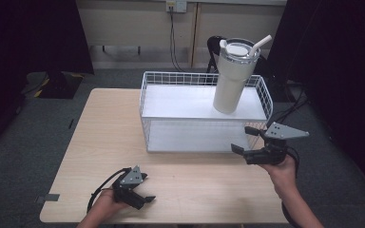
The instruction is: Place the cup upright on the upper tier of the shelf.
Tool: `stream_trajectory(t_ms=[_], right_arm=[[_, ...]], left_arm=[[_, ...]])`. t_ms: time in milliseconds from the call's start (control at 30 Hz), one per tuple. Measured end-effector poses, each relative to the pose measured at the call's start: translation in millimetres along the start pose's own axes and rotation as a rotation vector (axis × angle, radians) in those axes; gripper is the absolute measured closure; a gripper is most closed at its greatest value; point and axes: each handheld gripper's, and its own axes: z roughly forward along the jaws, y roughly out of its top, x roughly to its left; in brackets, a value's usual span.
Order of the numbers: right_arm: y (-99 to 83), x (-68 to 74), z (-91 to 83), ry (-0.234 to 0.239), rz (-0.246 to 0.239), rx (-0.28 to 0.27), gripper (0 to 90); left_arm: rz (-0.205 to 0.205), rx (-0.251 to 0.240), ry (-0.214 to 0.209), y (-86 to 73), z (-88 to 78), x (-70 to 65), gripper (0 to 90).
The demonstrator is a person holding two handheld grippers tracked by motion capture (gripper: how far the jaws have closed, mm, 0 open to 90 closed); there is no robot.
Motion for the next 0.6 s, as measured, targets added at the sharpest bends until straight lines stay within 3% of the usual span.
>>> stream_trajectory(t_ms=[300, 400, 600], right_arm=[[-32.1, 7.2, 11.2, 0.019, -0.007, 0.057, 13.8], [-43.0, 11.0, 15.5, 0.019, -0.033, 0.079, 13.8], [-63.6, 15.9, 23.5, 0.029, -0.018, 0.103, 13.9]], left_arm=[[0.000, 0.001, 0.001, 0.0, -0.1, 0.0, 13.0], [0.000, 0.001, 0.001, 0.0, -0.1, 0.0, 13.0], [0.000, 0.001, 0.001, 0.0, -0.1, 0.0, 13.1]])
